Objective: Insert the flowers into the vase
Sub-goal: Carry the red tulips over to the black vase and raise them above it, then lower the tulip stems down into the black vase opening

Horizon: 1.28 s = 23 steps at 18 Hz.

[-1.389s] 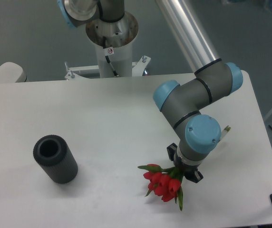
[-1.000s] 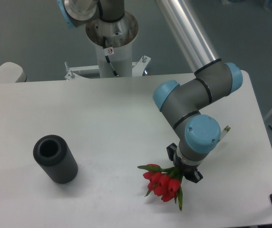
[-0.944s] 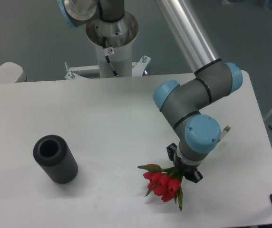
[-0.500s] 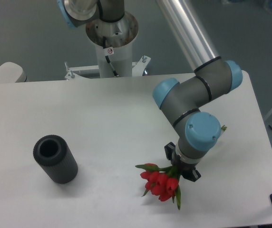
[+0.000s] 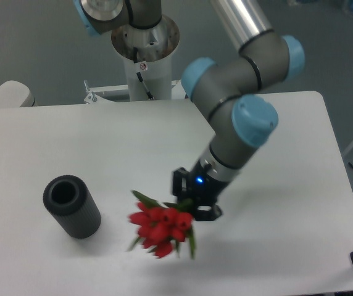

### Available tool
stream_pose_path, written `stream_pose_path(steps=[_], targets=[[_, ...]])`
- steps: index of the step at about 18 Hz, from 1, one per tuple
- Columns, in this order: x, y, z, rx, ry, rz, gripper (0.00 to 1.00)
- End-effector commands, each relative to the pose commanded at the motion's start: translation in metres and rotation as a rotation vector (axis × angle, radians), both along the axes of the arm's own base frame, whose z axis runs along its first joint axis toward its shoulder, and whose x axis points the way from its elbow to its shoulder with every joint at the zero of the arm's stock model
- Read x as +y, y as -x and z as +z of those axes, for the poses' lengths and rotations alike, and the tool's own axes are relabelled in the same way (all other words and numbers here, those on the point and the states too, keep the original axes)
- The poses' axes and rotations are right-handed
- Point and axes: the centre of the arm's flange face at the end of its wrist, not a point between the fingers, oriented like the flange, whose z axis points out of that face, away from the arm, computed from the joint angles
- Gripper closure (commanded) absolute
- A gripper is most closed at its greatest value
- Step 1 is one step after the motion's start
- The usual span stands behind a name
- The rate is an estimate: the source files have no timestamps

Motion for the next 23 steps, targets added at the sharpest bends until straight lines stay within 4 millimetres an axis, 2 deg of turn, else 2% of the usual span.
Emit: stream_pose_path(steps=[4, 8, 11, 15, 19, 23], targets=[[0.015, -0.019, 0.020, -0.136, -0.157, -0.018, 1.00], [0.013, -0.040, 0.061, -0.257, -0.394, -0.058, 1.00], [0.012, -0.047, 0.078, -0.301, -0.518, -0.088, 1.00], [0.005, -0.066, 0.079, -0.338, -0.630, -0.130, 1.00], [0.002, -0.092, 0.046, -0.369, -0.659, -0.163, 1.00], [0.002, -0.101, 0.042, -0.396, -0.690, -0.181, 1.00]])
